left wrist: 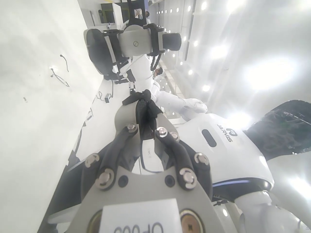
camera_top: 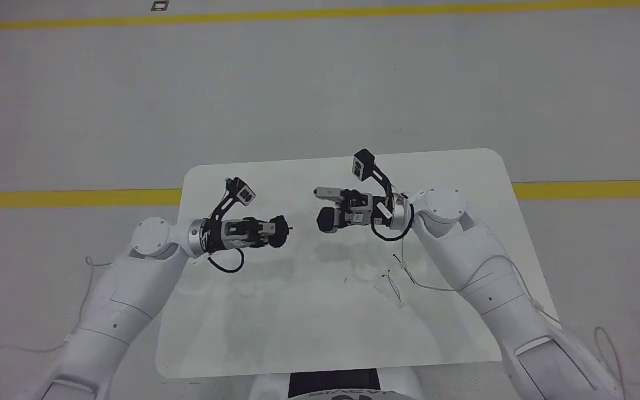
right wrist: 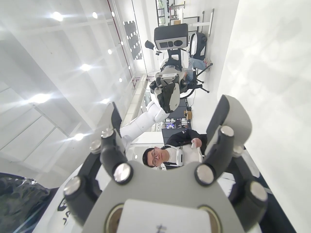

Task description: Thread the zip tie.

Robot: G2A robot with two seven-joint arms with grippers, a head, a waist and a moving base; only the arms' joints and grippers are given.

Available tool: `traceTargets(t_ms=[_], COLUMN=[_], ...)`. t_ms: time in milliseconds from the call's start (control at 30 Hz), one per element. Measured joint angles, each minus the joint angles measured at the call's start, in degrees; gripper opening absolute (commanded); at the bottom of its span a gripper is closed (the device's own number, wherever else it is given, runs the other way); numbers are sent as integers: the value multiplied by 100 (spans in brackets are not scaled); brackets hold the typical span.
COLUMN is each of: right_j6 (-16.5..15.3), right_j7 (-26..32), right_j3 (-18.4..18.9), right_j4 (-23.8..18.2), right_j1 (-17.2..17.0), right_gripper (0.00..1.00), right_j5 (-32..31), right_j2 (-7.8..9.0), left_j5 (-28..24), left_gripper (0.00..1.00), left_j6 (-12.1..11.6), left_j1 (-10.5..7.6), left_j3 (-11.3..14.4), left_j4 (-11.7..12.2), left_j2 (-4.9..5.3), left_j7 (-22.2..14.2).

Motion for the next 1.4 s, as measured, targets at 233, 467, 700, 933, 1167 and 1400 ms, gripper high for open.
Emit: traceTargets(t_ms=[233, 467, 700, 933, 1167, 1400], right_j6=[-2, -2, -2, -2, -2, -2], right_j7=[1, 1, 1, 1, 1, 1], right_j3=[-1, -1, -1, -1, -1, -1], right_j4=[1, 1, 1, 1, 1, 1], right_j1=[1, 1, 1, 1, 1, 1], right_gripper=[100, 100, 100, 100, 100, 100], right_j5=[0, 0, 0, 0, 0, 0], right_j2=[0, 0, 0, 0, 0, 0], left_j5=[19, 34, 529, 549, 612, 366], left_gripper=[0, 0, 0, 0, 0, 0], left_j6=[13, 0, 1, 1, 2, 1], left_j1=[-1, -173, -63, 6, 16, 74], left_j3=[2, -10, 22, 49, 53, -195], left_j4=[55, 288, -267, -502, -494, -534], left_j2=[-5, -55, 75, 149, 144, 123], left_j7=[91, -308, -252, -253, -166, -265])
